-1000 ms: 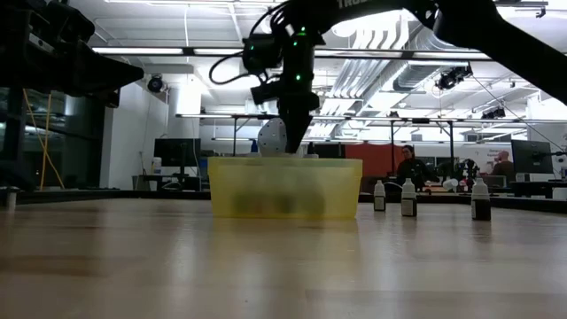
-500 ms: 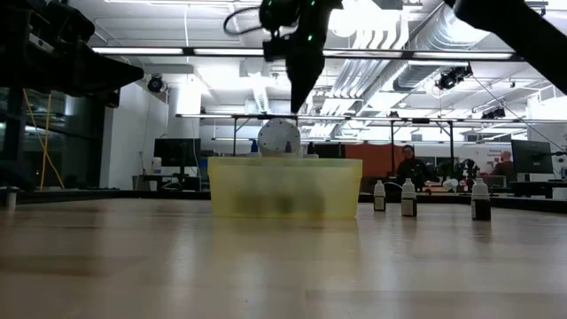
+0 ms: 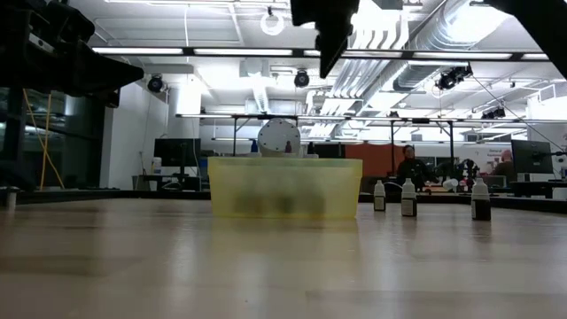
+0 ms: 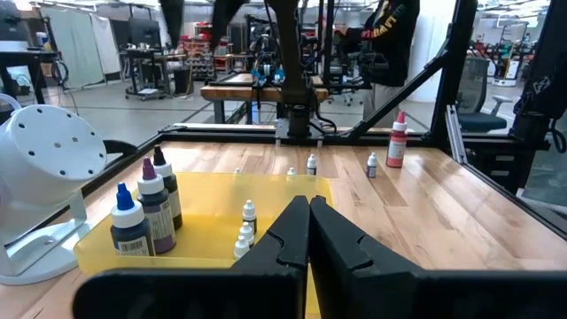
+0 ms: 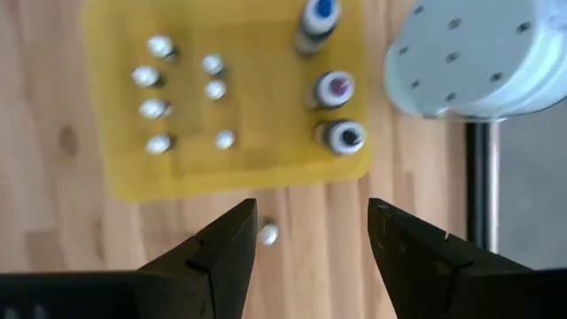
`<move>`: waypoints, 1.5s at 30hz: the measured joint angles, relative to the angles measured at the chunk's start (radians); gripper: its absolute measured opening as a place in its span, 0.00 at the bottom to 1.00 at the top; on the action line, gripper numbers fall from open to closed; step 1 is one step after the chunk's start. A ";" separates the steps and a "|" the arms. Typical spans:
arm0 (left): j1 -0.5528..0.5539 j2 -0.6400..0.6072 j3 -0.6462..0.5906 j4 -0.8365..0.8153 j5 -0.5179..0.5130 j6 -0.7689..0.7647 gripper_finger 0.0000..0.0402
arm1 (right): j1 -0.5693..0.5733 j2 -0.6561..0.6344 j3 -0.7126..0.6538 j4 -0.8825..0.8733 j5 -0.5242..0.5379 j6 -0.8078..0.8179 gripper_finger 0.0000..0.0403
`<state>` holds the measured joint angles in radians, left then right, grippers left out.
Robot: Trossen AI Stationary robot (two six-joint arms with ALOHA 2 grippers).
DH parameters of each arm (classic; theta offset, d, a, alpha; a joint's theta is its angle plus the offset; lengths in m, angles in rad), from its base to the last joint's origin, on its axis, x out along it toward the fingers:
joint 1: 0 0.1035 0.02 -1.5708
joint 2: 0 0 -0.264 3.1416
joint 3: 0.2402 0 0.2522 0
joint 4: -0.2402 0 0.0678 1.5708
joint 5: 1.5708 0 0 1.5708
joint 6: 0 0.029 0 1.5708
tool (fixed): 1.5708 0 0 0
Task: Pick & Place food coloring
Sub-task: Put the big pink food coloring bottle in the yellow transparent bin
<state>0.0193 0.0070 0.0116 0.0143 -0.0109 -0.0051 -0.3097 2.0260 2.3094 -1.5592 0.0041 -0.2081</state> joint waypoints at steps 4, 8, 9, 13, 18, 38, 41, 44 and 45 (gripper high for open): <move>0.000 0.000 0.000 0.000 0.000 0.000 0.00 | 0.030 -0.050 -0.032 -0.003 -0.033 -0.018 0.51; 0.000 0.000 0.000 0.000 0.000 0.000 0.00 | 0.063 -0.164 -0.206 0.053 -0.093 -0.058 0.51; 0.000 0.000 0.000 0.000 0.000 0.000 0.00 | 0.070 -0.202 -0.269 0.073 -0.091 -0.063 0.51; 0.000 0.000 0.000 0.000 0.000 0.000 0.00 | 0.098 -0.361 -0.528 0.196 -0.080 -0.084 0.51; 0.000 0.000 0.000 0.000 0.000 0.000 0.00 | 0.137 -0.565 -0.778 0.284 -0.082 -0.042 0.51; 0.000 0.000 0.000 0.000 0.000 0.000 0.00 | 0.517 -1.092 -1.242 0.216 -0.090 0.359 0.51; 0.000 0.000 0.000 0.000 0.000 0.000 0.00 | 0.592 -1.117 -1.284 0.215 -0.112 0.386 0.51; 0.000 0.000 0.000 0.000 0.000 0.000 0.00 | 0.674 -1.120 -1.308 0.220 -0.141 0.391 0.51; 0.000 0.000 0.000 0.000 0.000 0.000 0.00 | 0.702 -1.118 -1.317 0.227 -0.141 0.392 0.51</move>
<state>0.0190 0.0070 0.0116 0.0143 -0.0109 -0.0048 0.3920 0.9079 0.9926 -1.3325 -0.1371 0.1844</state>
